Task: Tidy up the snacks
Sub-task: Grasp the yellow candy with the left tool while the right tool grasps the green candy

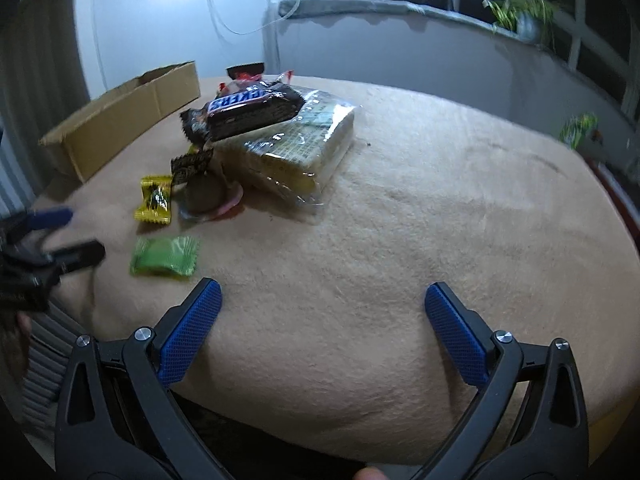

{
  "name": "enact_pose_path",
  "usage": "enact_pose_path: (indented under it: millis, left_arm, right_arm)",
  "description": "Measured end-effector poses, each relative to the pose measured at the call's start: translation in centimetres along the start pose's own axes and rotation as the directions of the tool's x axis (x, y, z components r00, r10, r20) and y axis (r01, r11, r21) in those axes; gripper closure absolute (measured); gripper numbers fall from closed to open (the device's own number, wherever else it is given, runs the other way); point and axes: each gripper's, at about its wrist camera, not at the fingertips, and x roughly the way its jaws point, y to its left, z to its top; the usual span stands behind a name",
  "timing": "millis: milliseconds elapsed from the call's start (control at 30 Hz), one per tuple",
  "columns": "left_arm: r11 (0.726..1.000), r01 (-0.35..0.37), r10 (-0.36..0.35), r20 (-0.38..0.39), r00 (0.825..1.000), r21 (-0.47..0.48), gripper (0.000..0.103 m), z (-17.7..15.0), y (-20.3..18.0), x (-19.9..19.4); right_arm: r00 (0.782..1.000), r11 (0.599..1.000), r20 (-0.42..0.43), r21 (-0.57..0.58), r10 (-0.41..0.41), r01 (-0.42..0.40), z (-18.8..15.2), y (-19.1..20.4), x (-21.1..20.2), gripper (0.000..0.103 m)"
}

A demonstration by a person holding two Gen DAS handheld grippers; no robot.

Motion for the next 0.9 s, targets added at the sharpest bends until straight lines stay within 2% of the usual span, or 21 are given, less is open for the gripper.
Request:
enact_pose_path:
  millis: [100,233,300,433,567,600,633,667,733,900]
  left_arm:
    - [1.0,0.0,0.0,0.024,1.0,0.008,0.0,0.2,0.1,0.2]
    - [0.999,0.002,-0.002,0.002,1.0,0.048,0.0,0.7,-0.1,0.2]
    - [0.998,-0.001,0.002,-0.021,1.0,0.067,0.0,1.3,-0.2,-0.1]
    - [0.985,0.01,-0.014,0.025,1.0,0.175,0.0,2.9,-1.7,-0.6]
    - [0.97,0.063,-0.072,0.033,0.997,0.235,0.001,4.7,-2.6,0.4]
    - [0.969,0.074,-0.082,0.028,0.996,0.234,0.002,5.0,-2.6,0.7]
    - [0.969,0.095,-0.101,0.015,0.995,0.227,0.009,5.1,-2.3,1.1]
    - [0.968,0.119,-0.121,-0.001,0.993,0.219,0.018,5.3,-2.2,1.6]
    - [0.961,0.19,-0.187,-0.035,0.982,0.202,0.026,5.6,-2.0,2.4]
    - [0.938,0.258,-0.253,-0.05,0.966,0.231,0.029,5.6,-3.5,2.9]
  right_arm:
    - [1.0,1.0,0.021,0.009,-0.002,0.002,-0.2,-0.1,-0.1,0.0]
    - [1.0,1.0,0.016,0.017,0.014,-0.015,0.2,-0.1,-0.8,0.0]
    - [0.995,0.998,0.075,-0.016,0.068,-0.067,0.2,0.8,-1.8,0.0]
    - [0.986,0.983,0.094,-0.133,0.141,-0.128,-0.2,3.6,-1.9,0.0]
    - [0.973,0.968,0.101,-0.166,0.206,-0.188,0.2,5.5,-1.0,0.001]
    - [0.971,0.966,0.101,-0.163,0.216,-0.198,0.3,5.6,-0.5,0.007]
    - [0.969,0.965,0.098,-0.158,0.225,-0.208,0.4,5.6,-0.2,0.012]
    - [0.968,0.964,0.095,-0.154,0.233,-0.217,0.4,5.7,0.2,0.013]
    - [0.965,0.962,0.114,-0.165,0.235,-0.215,0.7,5.9,0.6,0.017]
    - [0.961,0.96,0.134,-0.181,0.241,-0.215,0.5,6.4,0.3,0.037]
